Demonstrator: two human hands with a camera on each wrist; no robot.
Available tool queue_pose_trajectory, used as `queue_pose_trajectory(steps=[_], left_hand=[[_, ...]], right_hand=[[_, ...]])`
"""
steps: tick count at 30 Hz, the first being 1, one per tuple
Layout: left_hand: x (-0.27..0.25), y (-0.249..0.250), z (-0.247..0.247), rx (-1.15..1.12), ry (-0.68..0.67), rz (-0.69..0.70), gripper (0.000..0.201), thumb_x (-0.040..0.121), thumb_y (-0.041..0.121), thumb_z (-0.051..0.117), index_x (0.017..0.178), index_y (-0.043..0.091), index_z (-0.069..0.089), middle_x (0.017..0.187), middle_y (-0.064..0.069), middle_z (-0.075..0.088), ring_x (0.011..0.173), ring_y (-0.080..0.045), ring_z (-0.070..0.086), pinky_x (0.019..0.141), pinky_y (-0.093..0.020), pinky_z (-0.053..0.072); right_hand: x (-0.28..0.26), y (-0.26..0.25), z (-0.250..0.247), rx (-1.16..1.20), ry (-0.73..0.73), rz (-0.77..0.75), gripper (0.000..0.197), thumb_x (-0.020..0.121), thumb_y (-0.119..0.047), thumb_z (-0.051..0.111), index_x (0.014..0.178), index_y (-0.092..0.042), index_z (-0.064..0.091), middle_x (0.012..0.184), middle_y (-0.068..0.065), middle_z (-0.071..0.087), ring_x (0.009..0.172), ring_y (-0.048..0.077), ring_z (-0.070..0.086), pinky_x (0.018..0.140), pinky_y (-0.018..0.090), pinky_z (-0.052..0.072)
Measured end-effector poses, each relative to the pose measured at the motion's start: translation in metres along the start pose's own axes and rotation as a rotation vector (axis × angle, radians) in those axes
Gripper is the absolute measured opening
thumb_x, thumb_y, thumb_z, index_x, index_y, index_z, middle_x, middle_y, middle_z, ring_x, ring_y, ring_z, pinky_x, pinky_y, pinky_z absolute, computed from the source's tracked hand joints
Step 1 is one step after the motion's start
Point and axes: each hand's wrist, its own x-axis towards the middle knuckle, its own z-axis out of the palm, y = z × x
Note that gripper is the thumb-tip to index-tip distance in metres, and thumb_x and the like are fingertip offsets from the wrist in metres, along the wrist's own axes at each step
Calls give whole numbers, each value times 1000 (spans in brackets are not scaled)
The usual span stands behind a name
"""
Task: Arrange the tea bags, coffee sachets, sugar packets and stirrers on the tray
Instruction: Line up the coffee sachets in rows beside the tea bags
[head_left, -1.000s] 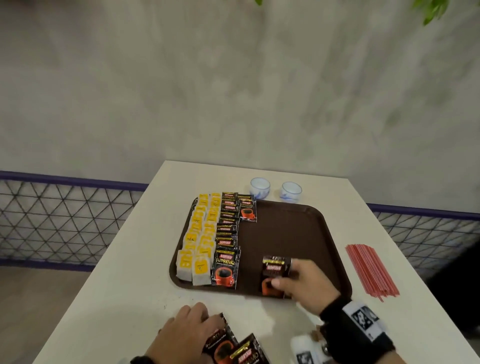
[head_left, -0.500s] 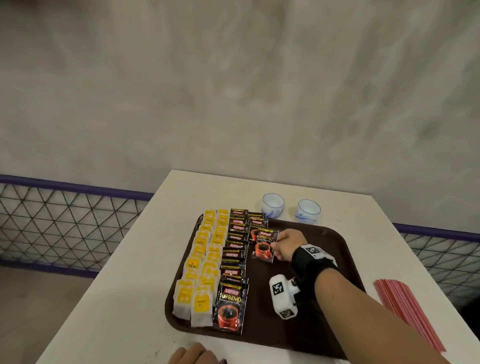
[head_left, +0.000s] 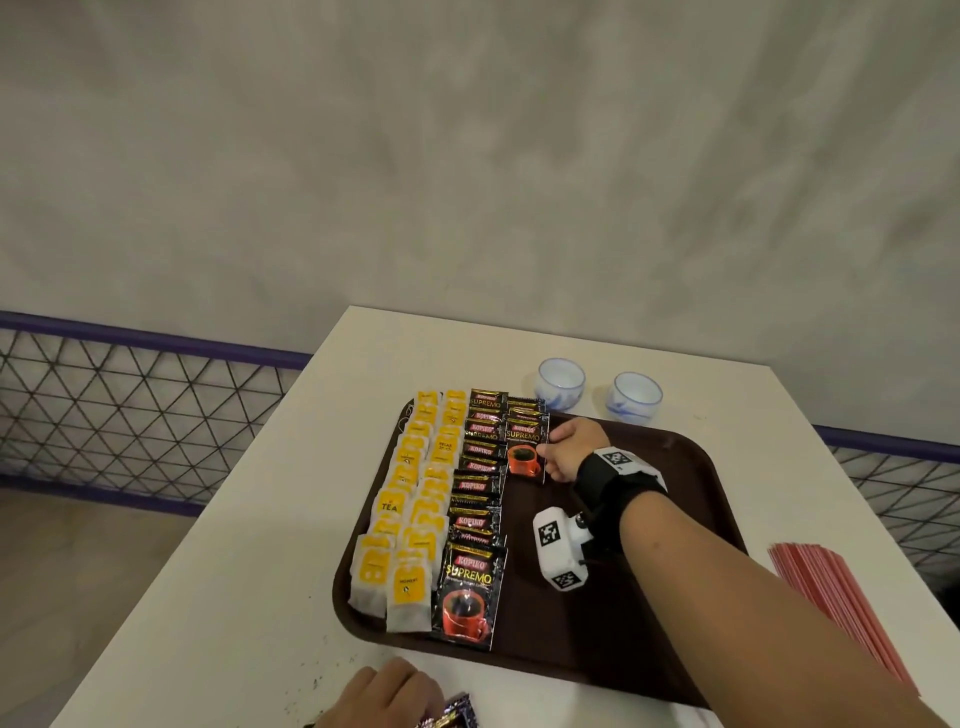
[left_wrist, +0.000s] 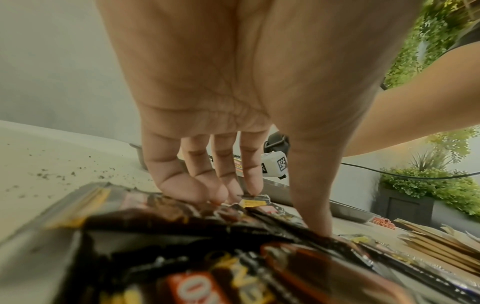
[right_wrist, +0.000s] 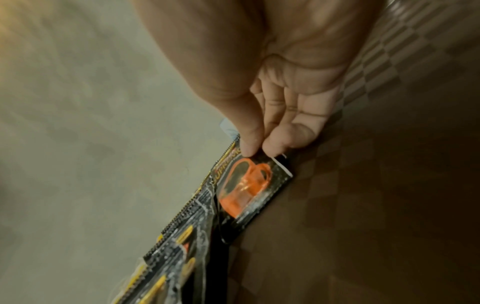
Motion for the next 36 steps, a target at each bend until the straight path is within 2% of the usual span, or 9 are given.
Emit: queue_pose_trajectory(steps=[3,8,11,16,21,25,29,33,36], left_hand=[[-13,36,18,-184,-33,-155,35,94,42,-1,69,33,21,48,18,47,40,6,42,52,-16,38],[-19,40,-4,-165,-61,-15,18,95,38,22,85,33,35,70,5,53,58,-7,52,75,-25,33],[-23,54,-20,-206,-198,-172,30,67,65,39,76,40,26,61,25,39,51,12,41,50,-8,33],[-24,64,-35,-366,-173,-110,25,85,32,52,78,39,29,80,24,32,82,3,38,68,-13,32],[-29,62,-52,-622,-162,-274,32,93,19,48,69,37,36,80,11,52,66,-3,50,61,-11,40],[-28,62,-84,-753,4,-280,27,89,6,56,80,29,44,81,14,60,70,-3,59,64,-13,48],[-26,66,-109,-824,118,-257,28,86,5,63,81,28,47,79,14,62,69,-6,61,60,-13,46],[-31,55,-113,-792,200,-331,25,85,18,65,84,35,47,78,6,66,72,-12,61,64,-21,50],[-41,45,-106,-586,-51,-389,21,82,41,65,88,39,45,94,20,56,83,-2,58,71,-15,47]], right_hand=[[-1,1,1,-3,21,14,23,85,-5,69,83,-16,48,67,12,61,47,20,53,49,29,46],[-11,2,-7,-24,76,1,18,87,-9,67,88,-15,50,75,12,63,50,19,55,47,27,48],[-23,-1,-17,-77,81,-64,17,88,-13,66,97,-13,51,78,12,63,51,19,56,48,26,48],[-77,-12,-36,-136,-49,-281,17,88,-18,67,98,-19,53,81,2,59,62,15,60,58,26,46],[-174,7,-46,-324,-451,-540,15,82,-26,73,93,-26,62,80,-4,65,65,3,57,64,19,45],[-223,29,-41,-308,-743,-489,19,82,-30,73,91,-41,60,85,-14,65,70,-3,56,66,15,44],[-229,34,-35,-204,-666,-504,25,82,-21,72,70,-38,58,64,-15,57,62,-3,48,63,19,41],[-205,20,-46,36,-545,-487,18,86,-11,68,81,-28,67,69,-9,63,63,8,57,55,22,47],[-152,14,-55,225,-207,-382,23,90,5,59,86,-16,67,73,-3,64,61,10,60,53,27,53]])
